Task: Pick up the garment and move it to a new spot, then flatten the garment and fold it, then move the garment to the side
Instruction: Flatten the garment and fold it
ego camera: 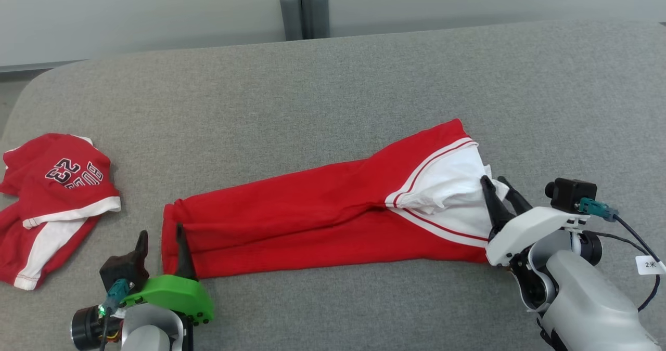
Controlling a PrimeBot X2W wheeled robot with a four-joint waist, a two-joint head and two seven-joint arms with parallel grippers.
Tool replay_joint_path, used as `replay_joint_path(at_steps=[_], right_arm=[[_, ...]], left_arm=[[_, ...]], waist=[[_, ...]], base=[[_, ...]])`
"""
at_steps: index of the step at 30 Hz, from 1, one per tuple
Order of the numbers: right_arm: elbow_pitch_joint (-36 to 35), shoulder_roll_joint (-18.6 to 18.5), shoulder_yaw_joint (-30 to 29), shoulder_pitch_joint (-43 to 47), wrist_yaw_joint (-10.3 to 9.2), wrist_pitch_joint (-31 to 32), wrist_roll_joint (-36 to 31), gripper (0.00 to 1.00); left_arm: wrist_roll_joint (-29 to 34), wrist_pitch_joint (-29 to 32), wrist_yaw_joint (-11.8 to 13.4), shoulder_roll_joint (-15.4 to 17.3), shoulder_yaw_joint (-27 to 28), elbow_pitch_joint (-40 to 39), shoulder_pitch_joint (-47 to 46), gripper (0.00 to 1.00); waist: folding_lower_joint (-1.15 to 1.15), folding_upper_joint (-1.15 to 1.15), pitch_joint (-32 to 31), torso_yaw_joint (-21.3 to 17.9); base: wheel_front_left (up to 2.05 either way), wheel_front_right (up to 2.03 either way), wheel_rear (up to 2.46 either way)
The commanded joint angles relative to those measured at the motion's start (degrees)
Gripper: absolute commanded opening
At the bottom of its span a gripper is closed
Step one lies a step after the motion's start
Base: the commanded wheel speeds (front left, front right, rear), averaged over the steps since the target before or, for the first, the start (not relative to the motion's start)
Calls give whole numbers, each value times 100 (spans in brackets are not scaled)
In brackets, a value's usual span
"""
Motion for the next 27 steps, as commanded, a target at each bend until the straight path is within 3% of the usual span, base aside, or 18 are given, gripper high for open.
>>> replay_joint_path(at_steps=[1, 7, 13, 21, 22, 23, 24, 27], right_arm=[[-9, 24, -112, 10, -9, -13, -89, 100], [150, 115, -325, -14, -9, -13, -350, 100], [760, 227, -364, -196, -9, 24, -569, 100], [1234, 589, -54, -205, 6, 467, -435, 100], [1225, 617, 13, -185, 14, 511, -394, 72], [1227, 623, 65, -176, 15, 539, -371, 19], [1240, 632, 131, -166, 18, 595, -334, 0], [1268, 565, 176, -176, 3, 552, -234, 0]], left_arm=[[49, -1, 62, -2, 47, -154, 174, 100], [-18, -1, 105, -9, -27, -451, 406, 100], [-116, -1, 172, -6, -212, -544, 358, 100], [-165, -1, 229, -6, -331, -586, 270, 100], [-174, -1, 236, -6, -339, -587, 266, 100], [-181, -1, 236, -6, -349, -594, 263, 100], [-186, -2, 242, -6, -359, -599, 262, 100], [-203, -1, 254, -7, -389, -597, 254, 100]], waist=[[0, 0, 2, 28], [0, 0, 44, 157], [0, 0, 165, 385], [0, 0, 330, 653], [0, 0, 343, 672], [0, 0, 353, 687], [0, 0, 363, 700], [0, 0, 385, 721]], base=[[0, 0, 0], [0, 0, 0], [0, 0, 0], [0, 0, 0], [0, 0, 0], [0, 0, 0], [0, 0, 0], [0, 0, 0]])
